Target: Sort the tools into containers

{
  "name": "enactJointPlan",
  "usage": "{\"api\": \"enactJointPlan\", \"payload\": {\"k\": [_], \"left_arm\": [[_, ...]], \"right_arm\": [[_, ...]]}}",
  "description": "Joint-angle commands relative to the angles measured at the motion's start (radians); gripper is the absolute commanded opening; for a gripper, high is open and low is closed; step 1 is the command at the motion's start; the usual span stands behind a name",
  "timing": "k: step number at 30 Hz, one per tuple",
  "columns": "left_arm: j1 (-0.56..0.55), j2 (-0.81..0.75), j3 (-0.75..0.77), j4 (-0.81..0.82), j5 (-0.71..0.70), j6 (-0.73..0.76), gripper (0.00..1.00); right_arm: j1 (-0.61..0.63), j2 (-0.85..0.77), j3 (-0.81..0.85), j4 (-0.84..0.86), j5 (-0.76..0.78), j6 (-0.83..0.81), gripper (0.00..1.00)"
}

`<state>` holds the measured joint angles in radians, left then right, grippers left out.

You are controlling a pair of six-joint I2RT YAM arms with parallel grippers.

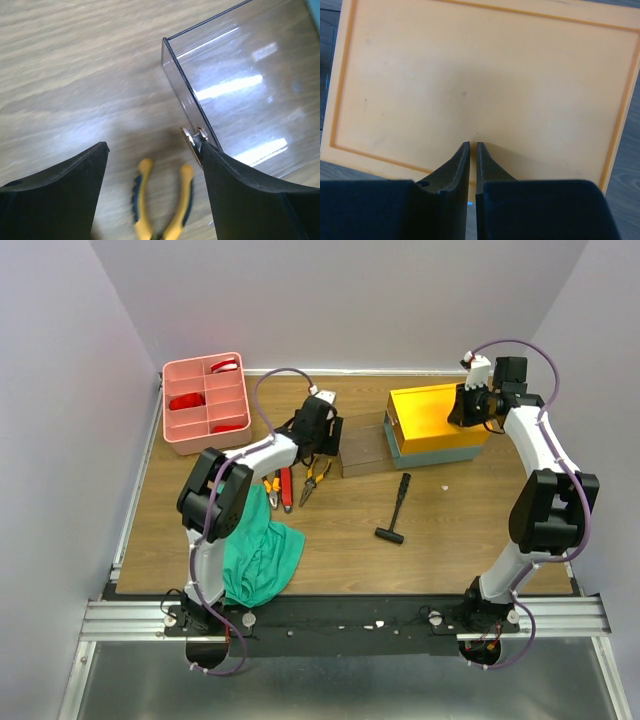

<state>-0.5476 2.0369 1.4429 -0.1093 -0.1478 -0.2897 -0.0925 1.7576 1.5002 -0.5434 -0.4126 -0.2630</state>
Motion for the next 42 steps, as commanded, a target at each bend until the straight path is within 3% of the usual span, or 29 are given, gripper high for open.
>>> {"api": "enactJointPlan", "payload": {"k": [1, 4, 10, 16, 20, 25, 33, 42], "left_arm": [[0.017, -0.102, -0.072, -0.020, -0.076, 0.129, 0.88], [0.005, -0.161, -0.039, -0.006, -0.024, 0.184, 0.89], [-0.003, -0.260, -0.009, -0.139, -0.102, 0.214, 0.90], [0.027, -0.397, -0.211, -0.239, -0.208, 0.256, 0.90], [0.072, -0.452, -0.357, -0.253, -0.182, 0.238, 0.84], [0.161, -0.417, -0.352, -0.279, -0.024, 0.204, 0.68], [0.179, -0.304, -0.299, -0.233, 0.082, 0.195, 0.60], [0.193, -0.216, -0.248, -0.256, 0.063, 0.117, 0.50]], "right_arm": [[0.007, -0.001, -0.001, -0.003, -0.002, 0.004, 0.18], [0.007, -0.010, -0.014, 0.000, -0.011, 0.008, 0.18], [0.007, -0.014, -0.011, -0.001, -0.025, 0.013, 0.18], [0.007, -0.010, 0.015, -0.001, -0.034, 0.027, 0.18], [0.007, -0.006, 0.029, -0.004, -0.049, 0.042, 0.18], [0.008, -0.013, 0.014, 0.005, -0.046, 0.047, 0.18], [0.011, -0.050, -0.049, 0.029, -0.026, 0.033, 0.18], [0.011, -0.060, -0.060, 0.028, 0.000, 0.008, 0.19]]}}
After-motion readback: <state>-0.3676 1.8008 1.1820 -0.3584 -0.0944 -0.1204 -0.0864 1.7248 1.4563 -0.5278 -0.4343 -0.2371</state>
